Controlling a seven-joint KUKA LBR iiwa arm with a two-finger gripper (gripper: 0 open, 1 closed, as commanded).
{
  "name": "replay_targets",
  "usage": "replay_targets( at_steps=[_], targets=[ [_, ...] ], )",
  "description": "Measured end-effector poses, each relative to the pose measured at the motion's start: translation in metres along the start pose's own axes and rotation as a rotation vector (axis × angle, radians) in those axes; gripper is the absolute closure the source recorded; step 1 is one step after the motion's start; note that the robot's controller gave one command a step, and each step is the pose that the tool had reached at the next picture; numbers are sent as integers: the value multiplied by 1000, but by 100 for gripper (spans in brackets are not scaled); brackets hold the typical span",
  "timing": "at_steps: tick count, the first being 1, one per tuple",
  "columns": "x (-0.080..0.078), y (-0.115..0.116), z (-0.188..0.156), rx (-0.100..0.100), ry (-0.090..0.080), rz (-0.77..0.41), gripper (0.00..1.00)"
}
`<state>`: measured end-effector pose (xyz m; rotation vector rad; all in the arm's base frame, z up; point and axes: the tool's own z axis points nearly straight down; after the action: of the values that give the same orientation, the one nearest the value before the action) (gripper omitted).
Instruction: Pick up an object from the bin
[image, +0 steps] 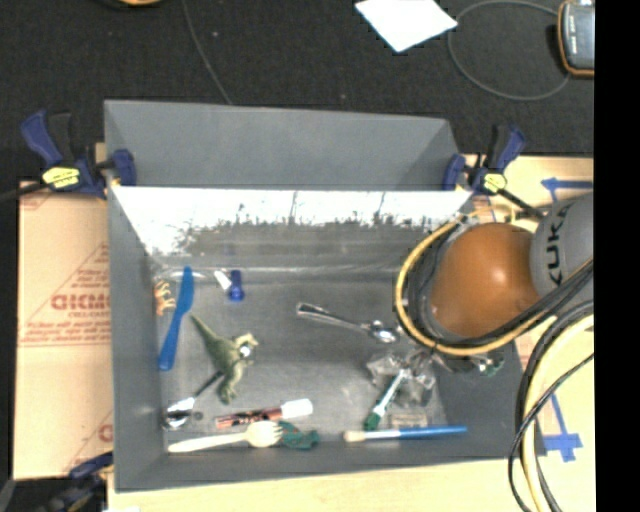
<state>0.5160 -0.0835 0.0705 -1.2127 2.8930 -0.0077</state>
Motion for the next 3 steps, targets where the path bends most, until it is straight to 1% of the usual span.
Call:
replay_targets(
  at_steps=[1,2,3],
  targets=[
    [0,0,-1,0,-1,1,100],
    [1,1,-25,-5,3,4,100],
    [0,-1,-49,1,-2,6,100]
  ],
)
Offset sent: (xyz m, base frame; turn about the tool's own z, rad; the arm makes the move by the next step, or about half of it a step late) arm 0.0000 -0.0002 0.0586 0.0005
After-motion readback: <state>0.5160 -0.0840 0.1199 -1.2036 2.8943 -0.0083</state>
